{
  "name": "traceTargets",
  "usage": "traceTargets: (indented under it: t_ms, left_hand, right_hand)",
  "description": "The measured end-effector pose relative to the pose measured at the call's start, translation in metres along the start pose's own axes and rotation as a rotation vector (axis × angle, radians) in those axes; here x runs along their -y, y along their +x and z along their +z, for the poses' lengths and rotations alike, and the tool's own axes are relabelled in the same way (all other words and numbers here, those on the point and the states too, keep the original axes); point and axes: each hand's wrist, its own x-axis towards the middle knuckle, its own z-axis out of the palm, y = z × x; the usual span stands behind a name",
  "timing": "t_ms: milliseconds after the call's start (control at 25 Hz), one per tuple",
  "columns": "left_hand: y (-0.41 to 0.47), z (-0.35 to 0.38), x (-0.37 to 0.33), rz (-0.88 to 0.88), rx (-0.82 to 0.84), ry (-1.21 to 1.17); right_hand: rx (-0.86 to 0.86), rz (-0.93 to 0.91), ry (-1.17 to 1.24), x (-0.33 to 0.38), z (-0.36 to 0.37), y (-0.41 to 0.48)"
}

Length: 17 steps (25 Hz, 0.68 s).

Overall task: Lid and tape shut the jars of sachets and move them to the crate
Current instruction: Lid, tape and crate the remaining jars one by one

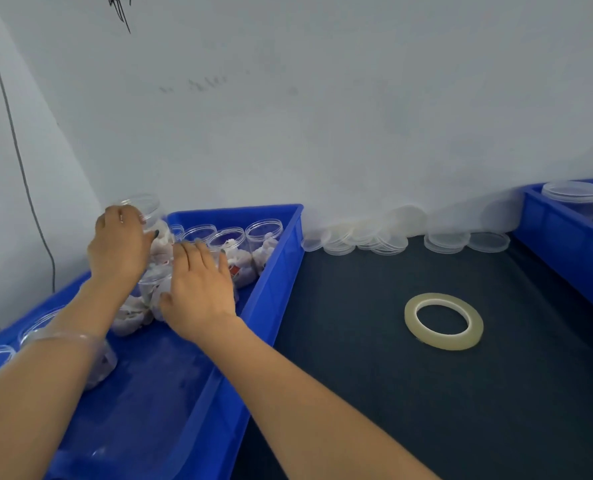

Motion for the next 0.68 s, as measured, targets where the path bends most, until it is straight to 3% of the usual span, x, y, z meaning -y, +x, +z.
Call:
traceTargets:
  t_ms: [80, 320, 520, 680]
  left_hand:
    - [-0.010, -0.009, -0.005, -0.015, -0.060, -0.078]
    - [-0.051, -0.070, -0.068, 0.228, -0.213, -0.328]
    - [-0.095, -0.118, -0.149, 0.339, -0.007, -0.492]
    - [-0.144, -0.081, -0.206, 0.319, 0.209, -0.580]
  right_hand:
    - [-0.033, 0.009, 0.017, -0.001, -0.001, 0.000]
    - [-0.207, 0.117, 0.198, -0.010, -0.023, -0.009]
    - [-0.655, 0.181, 0.523, -0.066, -0.061, -0.054]
    - [-0.590, 0.344, 0.625, -0.123, -0.053, -0.109]
